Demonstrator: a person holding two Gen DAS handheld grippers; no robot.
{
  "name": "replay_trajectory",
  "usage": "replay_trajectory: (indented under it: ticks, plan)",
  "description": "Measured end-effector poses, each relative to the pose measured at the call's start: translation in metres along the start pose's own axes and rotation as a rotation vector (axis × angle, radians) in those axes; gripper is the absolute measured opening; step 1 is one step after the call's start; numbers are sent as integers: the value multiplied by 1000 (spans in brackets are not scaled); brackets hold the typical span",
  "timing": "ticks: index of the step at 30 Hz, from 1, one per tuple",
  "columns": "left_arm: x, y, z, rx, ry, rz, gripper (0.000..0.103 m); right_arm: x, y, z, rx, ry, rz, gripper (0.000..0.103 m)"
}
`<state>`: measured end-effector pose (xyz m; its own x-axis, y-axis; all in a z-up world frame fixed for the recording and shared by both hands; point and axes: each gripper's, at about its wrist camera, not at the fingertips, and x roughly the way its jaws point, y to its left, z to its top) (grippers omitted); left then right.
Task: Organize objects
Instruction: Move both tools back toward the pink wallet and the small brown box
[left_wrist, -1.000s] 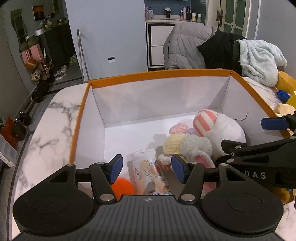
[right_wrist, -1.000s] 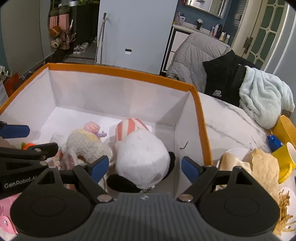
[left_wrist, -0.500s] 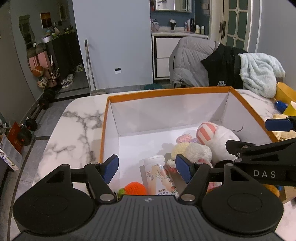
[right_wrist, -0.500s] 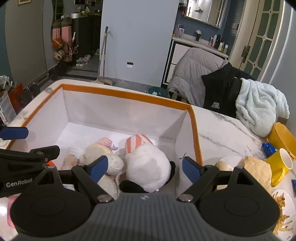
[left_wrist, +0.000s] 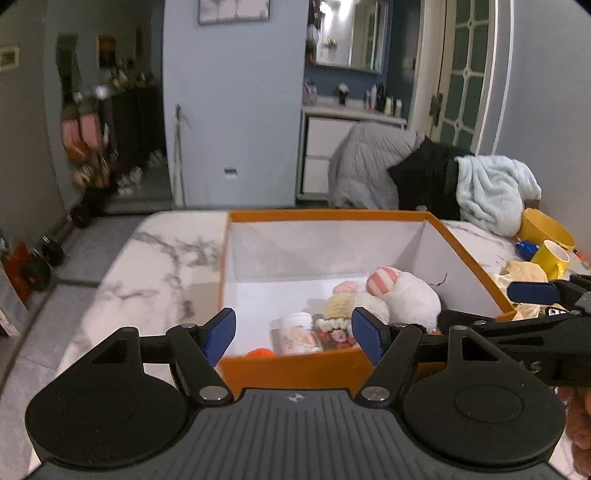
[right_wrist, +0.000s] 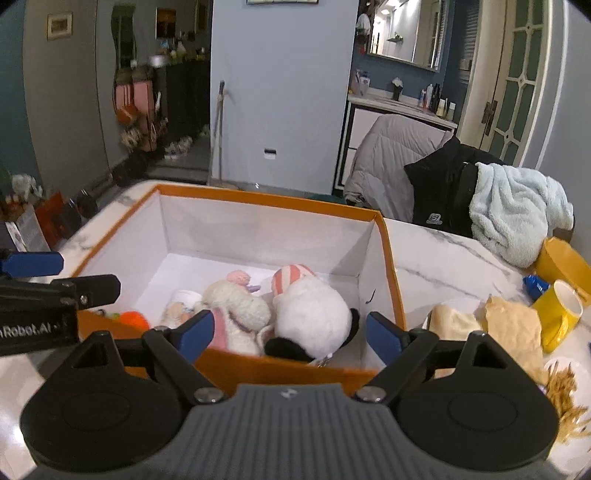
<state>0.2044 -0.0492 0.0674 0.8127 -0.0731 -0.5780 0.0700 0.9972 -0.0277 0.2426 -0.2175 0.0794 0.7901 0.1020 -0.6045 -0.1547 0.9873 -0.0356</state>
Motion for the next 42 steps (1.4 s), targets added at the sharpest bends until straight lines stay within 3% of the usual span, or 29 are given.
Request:
replay_trajectory:
  ticks: [7,21,32,42]
  plan:
    - [-35,-4,-57,-12,-76,-5,87,-37,-4,-51,84,-73,76,91]
    - [-39,4,-143,-79,49,-50,87,-57,-17,-146,221,-8,103,91]
    - [-25,9,-161,-58,88,-23,87,-51,-24,-185,243,57,65,92]
    - [-9,6,-152,-60,85,10,87,-37,-44,-169,270,-15,-70,91]
